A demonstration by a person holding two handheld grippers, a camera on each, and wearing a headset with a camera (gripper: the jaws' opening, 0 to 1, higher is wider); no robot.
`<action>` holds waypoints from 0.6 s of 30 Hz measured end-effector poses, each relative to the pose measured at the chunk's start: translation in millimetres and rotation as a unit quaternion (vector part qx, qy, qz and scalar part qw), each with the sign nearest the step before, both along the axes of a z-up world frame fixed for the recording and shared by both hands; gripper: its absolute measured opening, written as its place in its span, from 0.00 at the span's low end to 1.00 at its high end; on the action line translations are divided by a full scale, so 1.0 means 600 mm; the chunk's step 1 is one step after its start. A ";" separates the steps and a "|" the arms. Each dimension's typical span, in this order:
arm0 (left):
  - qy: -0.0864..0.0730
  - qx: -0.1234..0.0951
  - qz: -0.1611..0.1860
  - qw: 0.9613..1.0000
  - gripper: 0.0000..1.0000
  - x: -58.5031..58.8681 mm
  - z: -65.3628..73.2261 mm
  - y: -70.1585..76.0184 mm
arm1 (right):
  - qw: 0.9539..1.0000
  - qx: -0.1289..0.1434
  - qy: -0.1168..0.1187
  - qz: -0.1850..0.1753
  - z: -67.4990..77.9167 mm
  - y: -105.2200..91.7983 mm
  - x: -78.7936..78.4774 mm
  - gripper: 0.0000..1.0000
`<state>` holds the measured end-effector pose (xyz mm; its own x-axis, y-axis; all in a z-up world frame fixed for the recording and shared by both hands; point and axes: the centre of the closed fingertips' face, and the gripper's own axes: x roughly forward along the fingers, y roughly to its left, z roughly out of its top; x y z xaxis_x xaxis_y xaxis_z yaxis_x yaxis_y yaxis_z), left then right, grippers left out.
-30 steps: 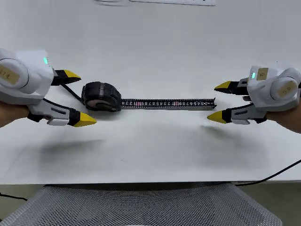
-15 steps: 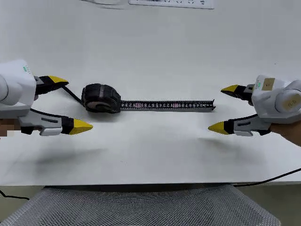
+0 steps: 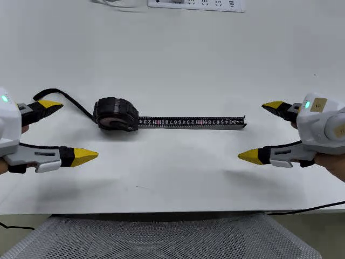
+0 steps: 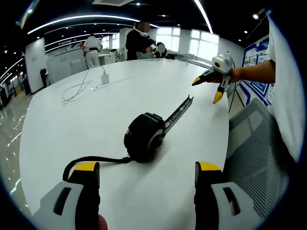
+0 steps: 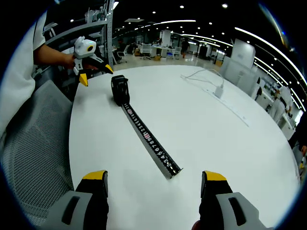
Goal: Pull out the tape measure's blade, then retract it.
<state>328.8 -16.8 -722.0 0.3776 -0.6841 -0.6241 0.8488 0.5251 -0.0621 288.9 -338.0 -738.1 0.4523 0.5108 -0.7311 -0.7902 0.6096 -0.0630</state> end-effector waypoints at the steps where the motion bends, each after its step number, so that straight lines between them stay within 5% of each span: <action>1: -0.003 -0.001 0.004 1.000 0.79 -0.001 0.000 0.001 | 1.000 -0.001 -0.005 -0.002 0.001 0.000 -0.004 0.78; 8: -0.010 -0.015 0.032 0.999 0.83 -0.020 0.001 0.008 | 0.999 0.018 -0.015 -0.026 0.010 -0.002 -0.023 0.81; 18: 0.002 -0.021 0.062 0.998 0.86 -0.052 -0.011 0.028 | 0.999 0.027 -0.017 -0.042 0.015 -0.004 -0.050 0.83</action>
